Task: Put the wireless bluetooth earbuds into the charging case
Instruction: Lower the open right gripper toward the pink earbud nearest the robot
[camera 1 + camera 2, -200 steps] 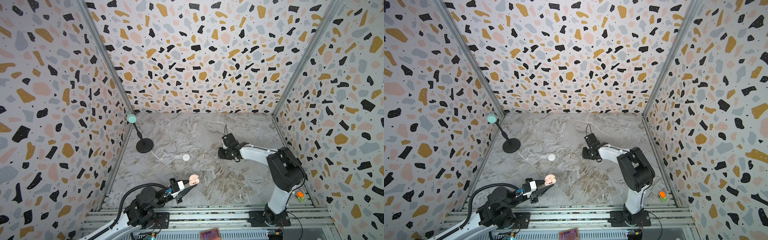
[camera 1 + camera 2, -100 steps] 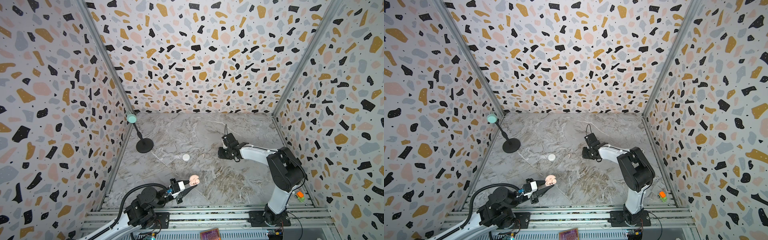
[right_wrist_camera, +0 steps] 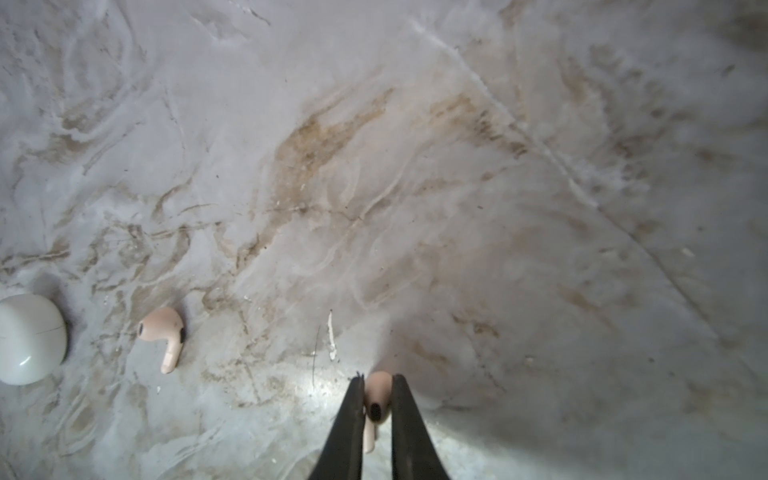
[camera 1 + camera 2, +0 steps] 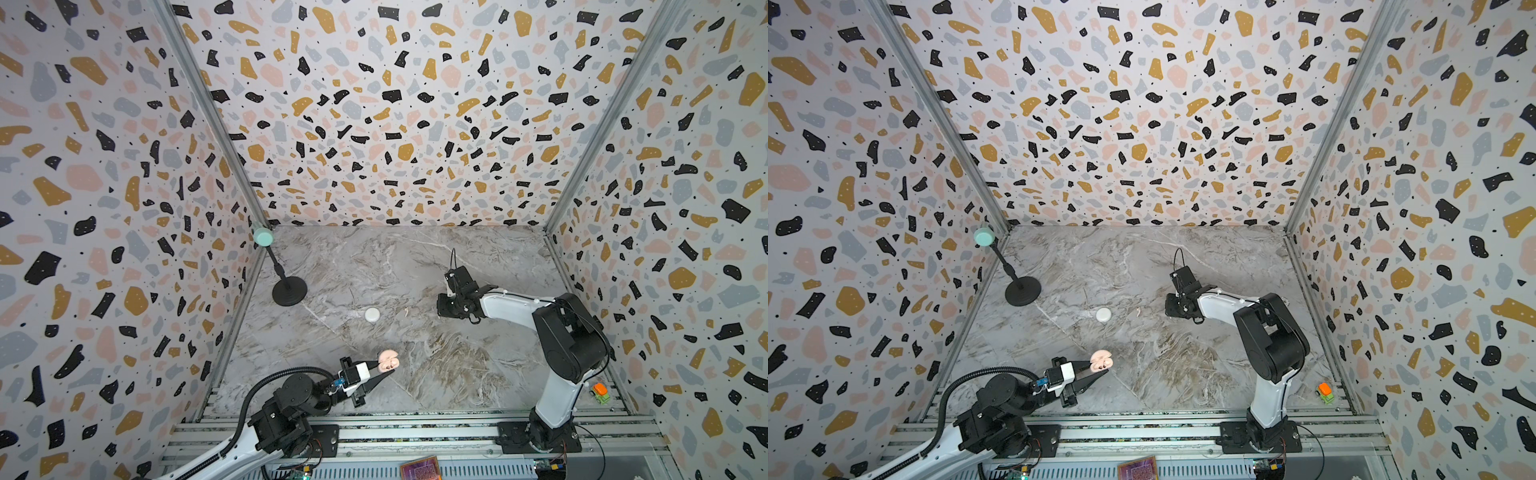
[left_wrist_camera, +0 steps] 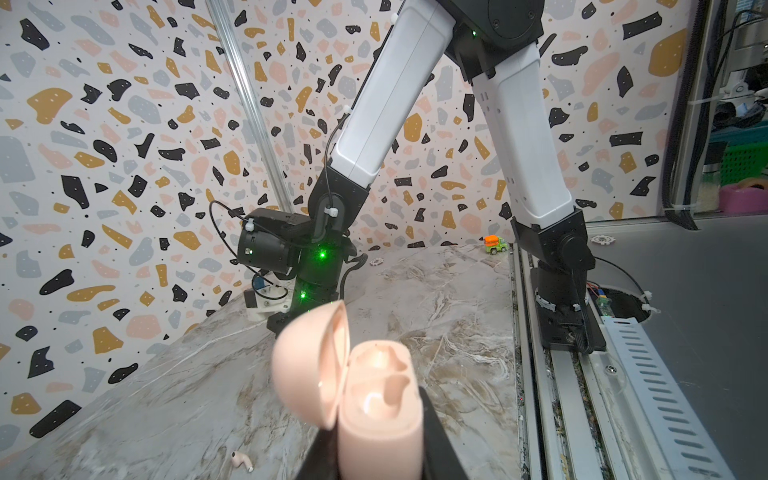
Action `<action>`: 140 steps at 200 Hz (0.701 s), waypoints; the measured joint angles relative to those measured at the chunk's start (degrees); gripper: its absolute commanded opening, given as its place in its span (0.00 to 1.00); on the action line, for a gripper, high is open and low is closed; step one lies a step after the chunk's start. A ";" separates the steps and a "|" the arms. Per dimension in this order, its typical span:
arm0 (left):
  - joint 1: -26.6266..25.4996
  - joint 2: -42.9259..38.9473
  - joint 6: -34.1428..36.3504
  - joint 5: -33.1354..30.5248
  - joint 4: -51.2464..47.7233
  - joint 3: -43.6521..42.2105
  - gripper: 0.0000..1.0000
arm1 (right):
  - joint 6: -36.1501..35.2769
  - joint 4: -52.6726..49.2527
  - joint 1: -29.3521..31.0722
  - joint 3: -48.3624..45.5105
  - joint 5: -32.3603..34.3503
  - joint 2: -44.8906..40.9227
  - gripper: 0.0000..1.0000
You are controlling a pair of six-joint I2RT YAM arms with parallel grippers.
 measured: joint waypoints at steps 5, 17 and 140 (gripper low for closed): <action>0.00 0.00 0.00 0.00 0.02 0.00 0.00 | 0.00 0.13 -0.07 -0.09 -0.02 0.00 0.15; 0.00 0.00 0.00 0.00 0.00 0.00 0.00 | 0.04 0.42 -0.15 -0.26 -0.02 0.00 0.15; -0.04 0.00 0.02 0.00 0.00 0.00 0.00 | 1.49 6.82 -1.57 -4.24 -2.45 -0.94 0.11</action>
